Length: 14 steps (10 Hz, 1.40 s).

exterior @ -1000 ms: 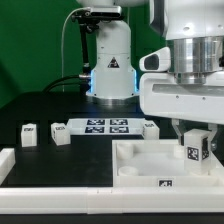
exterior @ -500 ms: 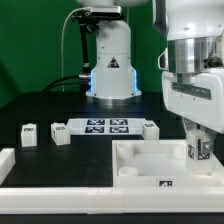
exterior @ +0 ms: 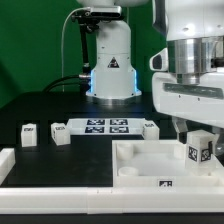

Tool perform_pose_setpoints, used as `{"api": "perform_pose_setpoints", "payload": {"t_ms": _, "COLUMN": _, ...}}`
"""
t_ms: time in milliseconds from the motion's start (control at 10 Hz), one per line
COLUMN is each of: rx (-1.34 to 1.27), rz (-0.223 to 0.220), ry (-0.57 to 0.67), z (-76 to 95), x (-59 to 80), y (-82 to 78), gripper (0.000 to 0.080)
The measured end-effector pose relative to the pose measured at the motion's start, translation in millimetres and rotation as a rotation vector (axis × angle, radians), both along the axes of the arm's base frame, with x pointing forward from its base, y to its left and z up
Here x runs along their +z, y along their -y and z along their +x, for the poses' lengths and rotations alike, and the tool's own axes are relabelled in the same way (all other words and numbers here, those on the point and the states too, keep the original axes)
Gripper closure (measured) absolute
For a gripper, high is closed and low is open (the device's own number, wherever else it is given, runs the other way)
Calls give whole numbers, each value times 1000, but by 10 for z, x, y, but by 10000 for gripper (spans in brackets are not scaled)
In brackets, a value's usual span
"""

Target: Assemble one leg

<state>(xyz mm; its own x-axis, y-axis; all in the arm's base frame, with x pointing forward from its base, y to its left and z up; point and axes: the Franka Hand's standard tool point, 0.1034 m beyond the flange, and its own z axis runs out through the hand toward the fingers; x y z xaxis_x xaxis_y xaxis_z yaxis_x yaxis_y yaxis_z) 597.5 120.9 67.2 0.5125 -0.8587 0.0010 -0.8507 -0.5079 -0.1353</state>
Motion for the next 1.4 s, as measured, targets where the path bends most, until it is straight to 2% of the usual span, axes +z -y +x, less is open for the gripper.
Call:
{"api": "perform_pose_setpoints", "payload": {"t_ms": 200, "rx": 229, "rz": -28, "ry": 16, "z": 3, "x": 3, "y": 4, "gripper": 153}}
{"api": "perform_pose_setpoints", "payload": {"t_ms": 500, "rx": 726, "rz": -92, "ry": 51, "z": 26, "x": 14, "y": 46, "gripper": 151}}
{"api": "perform_pose_setpoints", "payload": {"t_ms": 900, "rx": 1229, "rz": -173, "ry": 64, "z": 25, "x": 19, "y": 65, "gripper": 151}}
{"api": "perform_pose_setpoints", "payload": {"t_ms": 1000, "rx": 1311, "rz": -192, "ry": 63, "z": 24, "x": 26, "y": 63, "gripper": 151}}
{"api": "perform_pose_setpoints", "payload": {"t_ms": 1200, "rx": 1312, "rz": -194, "ry": 61, "z": 19, "x": 25, "y": 64, "gripper": 151}}
{"api": "perform_pose_setpoints", "payload": {"t_ms": 1400, "rx": 1310, "rz": -194, "ry": 61, "z": 19, "x": 23, "y": 67, "gripper": 402}}
